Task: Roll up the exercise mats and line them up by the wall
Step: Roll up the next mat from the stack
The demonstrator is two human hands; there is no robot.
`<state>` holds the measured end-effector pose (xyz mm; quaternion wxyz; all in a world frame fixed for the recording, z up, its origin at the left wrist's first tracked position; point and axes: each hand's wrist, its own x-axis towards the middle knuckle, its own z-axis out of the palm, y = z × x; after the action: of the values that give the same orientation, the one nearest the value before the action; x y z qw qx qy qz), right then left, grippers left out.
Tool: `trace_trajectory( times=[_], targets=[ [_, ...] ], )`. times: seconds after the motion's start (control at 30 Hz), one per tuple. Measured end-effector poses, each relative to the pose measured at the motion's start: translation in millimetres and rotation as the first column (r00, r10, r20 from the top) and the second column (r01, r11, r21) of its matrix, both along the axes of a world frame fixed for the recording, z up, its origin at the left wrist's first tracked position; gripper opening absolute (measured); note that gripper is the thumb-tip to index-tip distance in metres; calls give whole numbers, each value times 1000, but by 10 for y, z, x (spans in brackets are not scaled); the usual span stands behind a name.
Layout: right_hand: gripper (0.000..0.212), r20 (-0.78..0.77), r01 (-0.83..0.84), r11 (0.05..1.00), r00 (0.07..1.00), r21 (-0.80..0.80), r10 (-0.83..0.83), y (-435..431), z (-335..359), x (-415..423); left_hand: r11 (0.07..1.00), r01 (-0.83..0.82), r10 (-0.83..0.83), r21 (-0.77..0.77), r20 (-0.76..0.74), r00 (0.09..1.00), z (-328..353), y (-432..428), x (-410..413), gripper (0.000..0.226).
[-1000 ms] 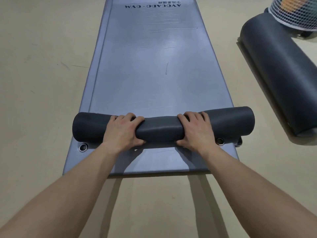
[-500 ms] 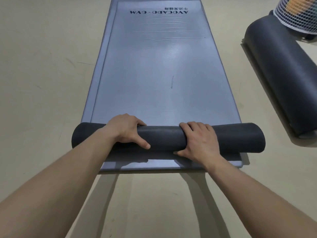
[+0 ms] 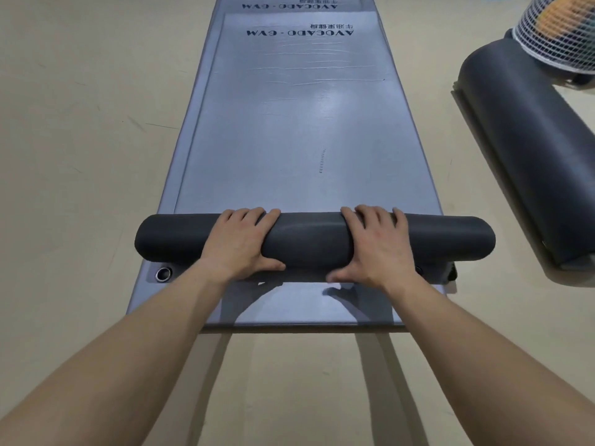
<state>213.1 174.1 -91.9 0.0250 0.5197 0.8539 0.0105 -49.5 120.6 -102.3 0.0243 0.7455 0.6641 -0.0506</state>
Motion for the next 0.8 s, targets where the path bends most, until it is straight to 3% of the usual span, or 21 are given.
trace_trajectory(
  times=[0.07,0.13,0.23,0.33,0.47,0.53,0.6,0.67,0.8],
  targets=[
    [127,116,-71,997,991,19,68,41,-78,50,999,-2,2,-34,27,1000,42,53,-16,104],
    [105,178,-98,995,979,-14,99,117,0,23,998,-21,24,-55,49,998,99,63,-2,97],
    [77,179,-88,991,978,-99,105,162,168,-58,993,-53,64,-108,98,993,198,53,-8,90],
    [70,182,-108,974,972,-198,145,113,235,-41,979,-50,78,-197,139,987,263,-5,-64,92],
    [73,147,-62,943,982,-327,116,236,328,-52,999,-15,14,52,14,1000,65,-243,113,111],
    [82,145,-47,912,983,-407,115,380,345,-95,995,-22,27,99,-52,998,-73,-305,224,121],
    [103,179,-48,930,976,-363,120,425,253,-114,995,-54,56,80,-22,998,-129,-210,228,118],
    [120,203,-42,975,975,-219,88,338,131,-116,998,-59,57,19,64,996,-80,-27,156,112],
    [116,58,-32,999,998,16,31,112,-217,-130,991,-46,68,-129,172,983,27,288,44,116]
  ],
)
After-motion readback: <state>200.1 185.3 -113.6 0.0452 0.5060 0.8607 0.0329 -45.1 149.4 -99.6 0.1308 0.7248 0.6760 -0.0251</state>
